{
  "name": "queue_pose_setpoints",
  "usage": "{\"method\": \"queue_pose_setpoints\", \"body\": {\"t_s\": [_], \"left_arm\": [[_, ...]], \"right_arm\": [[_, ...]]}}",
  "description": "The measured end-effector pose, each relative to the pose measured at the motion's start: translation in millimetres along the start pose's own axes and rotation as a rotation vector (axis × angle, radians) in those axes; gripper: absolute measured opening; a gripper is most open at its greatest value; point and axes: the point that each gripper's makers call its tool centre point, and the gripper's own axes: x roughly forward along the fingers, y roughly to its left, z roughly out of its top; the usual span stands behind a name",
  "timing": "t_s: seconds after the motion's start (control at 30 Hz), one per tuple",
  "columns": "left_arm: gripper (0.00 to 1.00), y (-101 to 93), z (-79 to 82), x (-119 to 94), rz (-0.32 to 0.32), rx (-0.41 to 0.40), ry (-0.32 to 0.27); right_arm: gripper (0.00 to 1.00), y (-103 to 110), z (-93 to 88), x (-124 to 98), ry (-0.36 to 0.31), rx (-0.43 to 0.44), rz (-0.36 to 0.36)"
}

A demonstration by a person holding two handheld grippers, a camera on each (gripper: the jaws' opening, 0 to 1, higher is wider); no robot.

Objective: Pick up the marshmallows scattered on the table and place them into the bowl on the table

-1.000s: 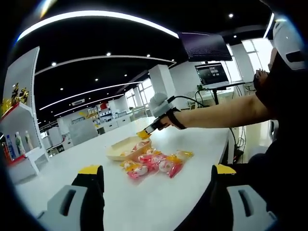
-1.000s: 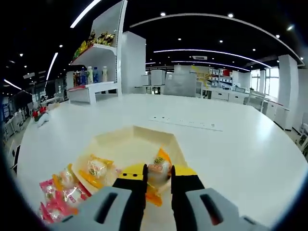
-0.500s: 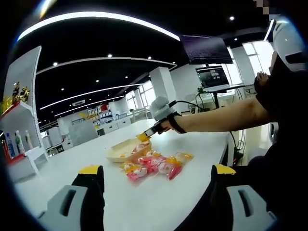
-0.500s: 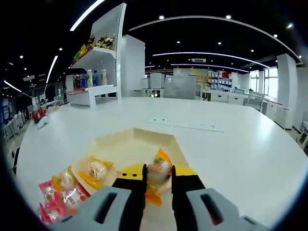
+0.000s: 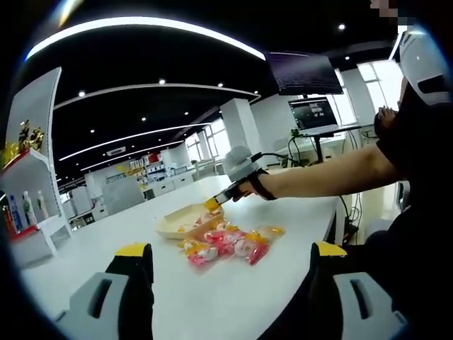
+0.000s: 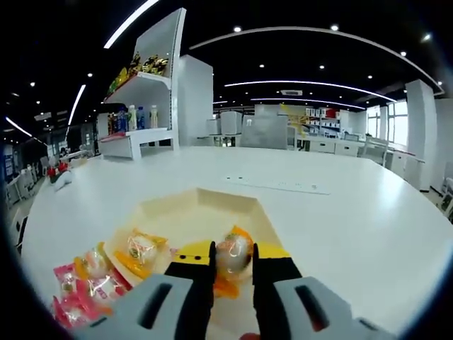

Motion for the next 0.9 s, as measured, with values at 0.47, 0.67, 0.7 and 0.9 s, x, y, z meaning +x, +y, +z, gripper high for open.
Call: {"method": "queue_pose_setpoints", "body": {"t_s": [0.47,0.67,0.7,0.9], "left_arm": [[0.91,-0.4,-0.2,-1.6,0.000,-0.010,-0.014],[0.91,-2.8,-1.0,0.2,-0.006,-0.014,-0.017],[0.91,-3.7,-1.7,1.0,-0.008,-0.015,-0.015],[0.91,-7.0,-1.1,2.4,-0.013,-0.013,-0.018]], "right_arm": [[0.18,-3.2,-1.7,4.5,-0.048,0.000,-0.019],[0.19,-5.4,-1.0,5.3,-0.057,0.006,-0.019],[0.19,-5.3,-1.0,5.3,-0.059,0.004,-0.018],[0.19,-6.0,-0.7,5.6,-0.061,0.004,-0.016]]}}
